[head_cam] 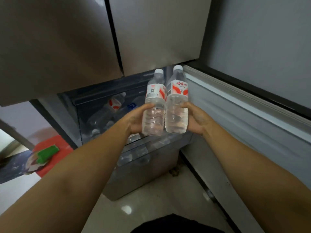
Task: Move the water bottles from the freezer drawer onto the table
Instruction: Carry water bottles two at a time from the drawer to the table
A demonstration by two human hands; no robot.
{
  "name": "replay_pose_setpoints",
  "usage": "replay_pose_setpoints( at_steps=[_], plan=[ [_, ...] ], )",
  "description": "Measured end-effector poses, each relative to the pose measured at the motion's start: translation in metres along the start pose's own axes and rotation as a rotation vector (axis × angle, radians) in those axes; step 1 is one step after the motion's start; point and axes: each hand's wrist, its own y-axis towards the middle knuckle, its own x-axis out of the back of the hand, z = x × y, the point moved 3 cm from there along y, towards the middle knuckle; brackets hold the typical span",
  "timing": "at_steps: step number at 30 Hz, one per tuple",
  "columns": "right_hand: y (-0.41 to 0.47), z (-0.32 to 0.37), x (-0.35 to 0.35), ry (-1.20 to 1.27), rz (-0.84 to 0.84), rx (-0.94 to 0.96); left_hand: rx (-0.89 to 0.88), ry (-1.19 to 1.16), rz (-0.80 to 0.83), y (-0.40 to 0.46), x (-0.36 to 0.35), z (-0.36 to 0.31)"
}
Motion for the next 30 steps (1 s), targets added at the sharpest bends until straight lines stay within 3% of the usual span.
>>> replay_pose_setpoints(
  at_steps=[3,10,14,20,26,30],
  plan=[
    [-0.02,-0.013,-0.006,0.002,-0.03,0.061,0.056,0.074,0.028,-0.014,-0.014,0.006],
    [-0.104,-0.065,0.007,-0.141,-0.335,0.229,0.024,0.458,0.138,-0.034,-0.048,0.045],
    [-0.17,-0.107,0.031,-0.257,-0.619,0.227,0.085,0.594,0.308,-0.033,-0.077,0.109],
    [-0.279,-0.175,0.086,-0.403,-1.008,0.207,0.053,0.962,0.31,-0.034,-0.142,0.215],
    [-0.413,-0.236,0.127,-0.323,-1.323,0.143,0.082,1.241,0.447,-0.056,-0.229,0.319],
    [-0.522,-0.278,0.151,-0.194,-1.525,0.072,0.117,1.371,0.625,-0.081,-0.306,0.396]
  ],
)
